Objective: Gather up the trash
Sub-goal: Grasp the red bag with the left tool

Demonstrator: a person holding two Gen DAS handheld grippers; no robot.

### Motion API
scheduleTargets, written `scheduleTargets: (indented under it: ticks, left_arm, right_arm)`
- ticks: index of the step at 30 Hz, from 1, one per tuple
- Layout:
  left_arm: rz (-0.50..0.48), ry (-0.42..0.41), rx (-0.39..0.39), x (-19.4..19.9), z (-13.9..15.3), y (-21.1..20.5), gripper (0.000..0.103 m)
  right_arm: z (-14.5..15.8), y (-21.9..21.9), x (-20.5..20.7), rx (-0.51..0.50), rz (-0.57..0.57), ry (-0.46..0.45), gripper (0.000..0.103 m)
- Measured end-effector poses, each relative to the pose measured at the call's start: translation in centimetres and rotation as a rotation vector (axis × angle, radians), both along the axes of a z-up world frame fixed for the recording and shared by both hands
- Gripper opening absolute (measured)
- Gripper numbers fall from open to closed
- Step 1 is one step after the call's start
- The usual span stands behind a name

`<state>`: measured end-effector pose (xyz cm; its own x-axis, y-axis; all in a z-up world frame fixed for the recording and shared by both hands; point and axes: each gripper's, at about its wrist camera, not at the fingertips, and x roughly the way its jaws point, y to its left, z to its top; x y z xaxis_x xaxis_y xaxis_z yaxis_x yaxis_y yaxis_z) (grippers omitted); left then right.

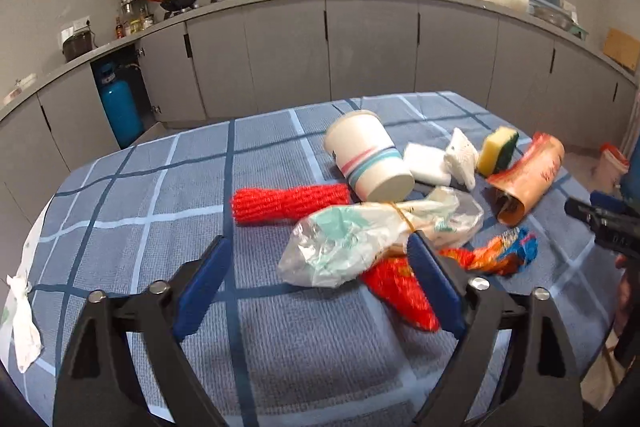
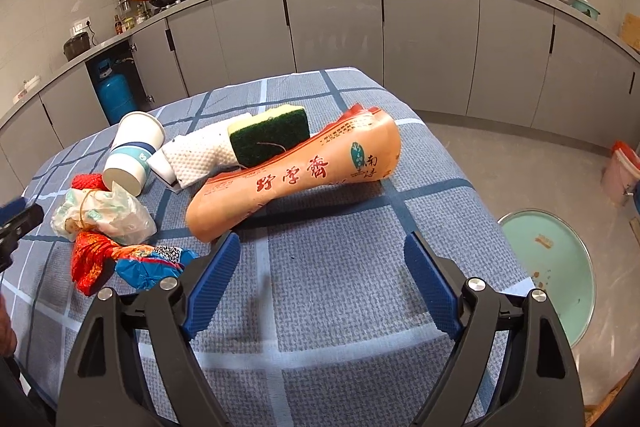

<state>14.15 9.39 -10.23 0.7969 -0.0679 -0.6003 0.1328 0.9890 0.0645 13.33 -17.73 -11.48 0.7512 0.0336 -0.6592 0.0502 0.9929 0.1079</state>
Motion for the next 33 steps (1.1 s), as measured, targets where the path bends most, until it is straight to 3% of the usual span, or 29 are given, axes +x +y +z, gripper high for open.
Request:
scheduleTargets:
  ticks: [4,7,10,12,13,18,19,20,24,26,33]
  left_arm:
    - [-0.062,0.009,0.019,1.3,-0.1,-1.3,0.087]
    - [-0.174,0.012,0.071,2.8,-0.5,-3.6,0.088]
    - [-0.229,0.064,0.105,4.4,-1.8,-4.8,0.087]
    - [-0.279,0.140,0.057,5.4,-2.7,-5.0,0.085]
    - [-0.271,0.139,0.049,5.4,-2.9,-4.8,0.083]
    - [-0.305,0.150,0.044,4.2,-2.8,-4.9,0.063]
    - [-0.308,0.153,0.053,3.9,-2.9,-5.0,0.053]
    - [-0.304,0.153,0.067,3.7,-3.1,-5.1,0.032]
    - [-0.309,0.152,0.053,3.6,-2.8,-4.8,0.026]
    - [-0.310,0.139,0.045,3.4,-2.3,-4.7,0.012]
    - [-0.291,0.049,0.012,2.3,0.7,-4.4,0.003]
  right_arm:
    - [-0.2,0.1,-0.1,0.001,0.000,0.002,0.084]
    - [-0.3,0.1,-0.1,-0.001,0.000,0.006,0.084]
    - [-0.3,0.1,-0.1,0.001,0.000,0.005,0.084]
    - [-0.3,0.0,-0.2,-0.003,-0.003,0.004,0.084]
    - [-0.3,-0.1,-0.2,-0.002,-0.006,0.005,0.084]
    - [-0.7,-0.4,0.1,0.008,-0.014,0.014,0.084]
    - [-0.8,-0.3,0.1,0.007,-0.011,0.014,0.084]
    - [-0.8,-0.2,0.2,0.005,-0.008,0.013,0.084]
    - [-0.7,0.0,0.1,0.002,-0.002,0.011,0.084]
    - [-0.5,0.0,0.1,0.002,-0.005,0.009,0.084]
    - [0.5,-0.8,0.9,0.034,-0.028,-0.003,0.084]
